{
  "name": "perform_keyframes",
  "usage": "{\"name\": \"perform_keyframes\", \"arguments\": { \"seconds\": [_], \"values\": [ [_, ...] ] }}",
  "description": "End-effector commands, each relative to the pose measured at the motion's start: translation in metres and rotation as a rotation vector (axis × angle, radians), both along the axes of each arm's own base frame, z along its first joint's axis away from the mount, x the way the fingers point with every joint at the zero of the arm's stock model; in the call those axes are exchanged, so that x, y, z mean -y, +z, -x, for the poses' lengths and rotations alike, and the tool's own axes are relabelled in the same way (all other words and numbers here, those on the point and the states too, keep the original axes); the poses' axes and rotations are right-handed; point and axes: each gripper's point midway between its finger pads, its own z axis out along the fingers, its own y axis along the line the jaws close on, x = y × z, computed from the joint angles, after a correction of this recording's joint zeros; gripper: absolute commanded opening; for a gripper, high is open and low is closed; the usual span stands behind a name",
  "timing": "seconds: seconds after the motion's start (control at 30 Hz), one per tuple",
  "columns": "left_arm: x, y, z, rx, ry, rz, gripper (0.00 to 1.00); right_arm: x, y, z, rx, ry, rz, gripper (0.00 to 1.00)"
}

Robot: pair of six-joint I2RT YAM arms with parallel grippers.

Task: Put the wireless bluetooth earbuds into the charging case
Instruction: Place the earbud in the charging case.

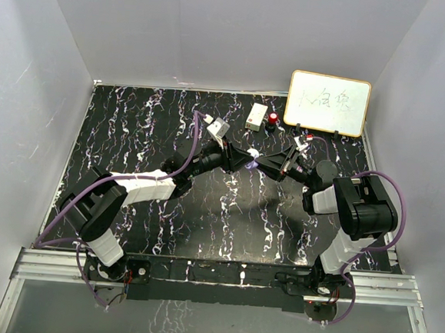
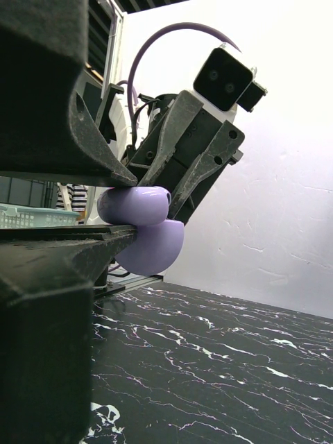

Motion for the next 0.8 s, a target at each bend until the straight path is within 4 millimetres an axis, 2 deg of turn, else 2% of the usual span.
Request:
{"name": "perform_keyframes", "arguments": {
  "seconds": [0.0,0.1,0.23,0.4,0.6,0.67,0.77],
  "values": [
    [-0.003,0.037,-0.002,0.079,0.011,0.043,0.10,-0.001,0.024,0.001,0.137,0.001,-0.022,0.00],
    [-0.003,0.037,-0.003,0.078,0.012,0.042,0.25,-0.001,0.024,0.001,0.136,0.002,-0.023,0.00],
    [-0.005,0.038,-0.004,0.077,0.024,0.043,0.37,-0.001,0.024,0.001,0.136,0.003,-0.022,0.00],
    [-0.011,0.045,-0.008,0.082,0.072,0.057,0.57,-0.001,0.023,0.001,0.136,0.003,-0.021,0.00],
    [-0.035,0.067,-0.014,0.111,0.202,0.096,0.67,-0.001,0.022,0.001,0.135,0.003,-0.020,0.00],
    [-0.044,0.068,-0.013,0.111,0.237,0.095,0.69,-0.001,0.022,0.001,0.139,0.001,-0.021,0.00],
    [-0.057,0.065,-0.009,0.107,0.274,0.085,0.76,-0.002,0.013,-0.002,0.111,0.001,-0.018,0.00]
  ]
}}
